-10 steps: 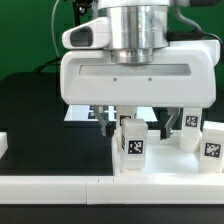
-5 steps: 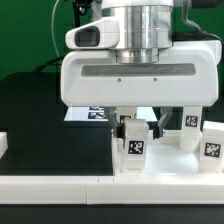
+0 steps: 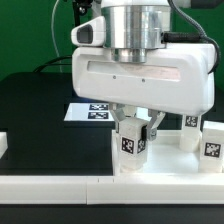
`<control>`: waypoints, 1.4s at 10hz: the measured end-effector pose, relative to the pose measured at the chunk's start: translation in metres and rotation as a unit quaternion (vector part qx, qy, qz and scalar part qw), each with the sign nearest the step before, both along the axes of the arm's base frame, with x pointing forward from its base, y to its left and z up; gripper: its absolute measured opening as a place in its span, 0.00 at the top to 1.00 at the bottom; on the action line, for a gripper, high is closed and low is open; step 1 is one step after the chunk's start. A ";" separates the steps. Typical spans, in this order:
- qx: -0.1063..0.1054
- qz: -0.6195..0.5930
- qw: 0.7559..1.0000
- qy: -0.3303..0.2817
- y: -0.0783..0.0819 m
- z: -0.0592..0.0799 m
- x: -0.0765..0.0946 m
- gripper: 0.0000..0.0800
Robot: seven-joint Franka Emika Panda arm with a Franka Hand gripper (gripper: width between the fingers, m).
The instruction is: Assemble square table
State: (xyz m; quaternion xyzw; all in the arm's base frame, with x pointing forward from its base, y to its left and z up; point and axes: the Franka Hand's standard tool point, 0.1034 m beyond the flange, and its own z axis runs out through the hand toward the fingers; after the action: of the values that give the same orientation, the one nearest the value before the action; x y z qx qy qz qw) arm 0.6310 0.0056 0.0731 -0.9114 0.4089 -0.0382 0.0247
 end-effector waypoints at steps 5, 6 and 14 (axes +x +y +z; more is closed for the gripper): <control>0.059 -0.281 0.958 0.004 -0.002 -0.002 0.002 0.64; 0.057 -0.263 0.963 0.003 -0.002 -0.002 0.001 0.64; -0.003 0.185 0.983 -0.011 -0.012 0.000 0.001 0.19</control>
Offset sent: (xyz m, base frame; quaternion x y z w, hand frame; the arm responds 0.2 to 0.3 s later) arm 0.0253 0.0040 0.0009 0.0726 -0.0689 0.3030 0.9477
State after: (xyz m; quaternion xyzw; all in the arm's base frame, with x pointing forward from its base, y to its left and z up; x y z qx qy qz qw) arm 0.6320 -0.0063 0.0727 -0.9710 0.2327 -0.0441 0.0334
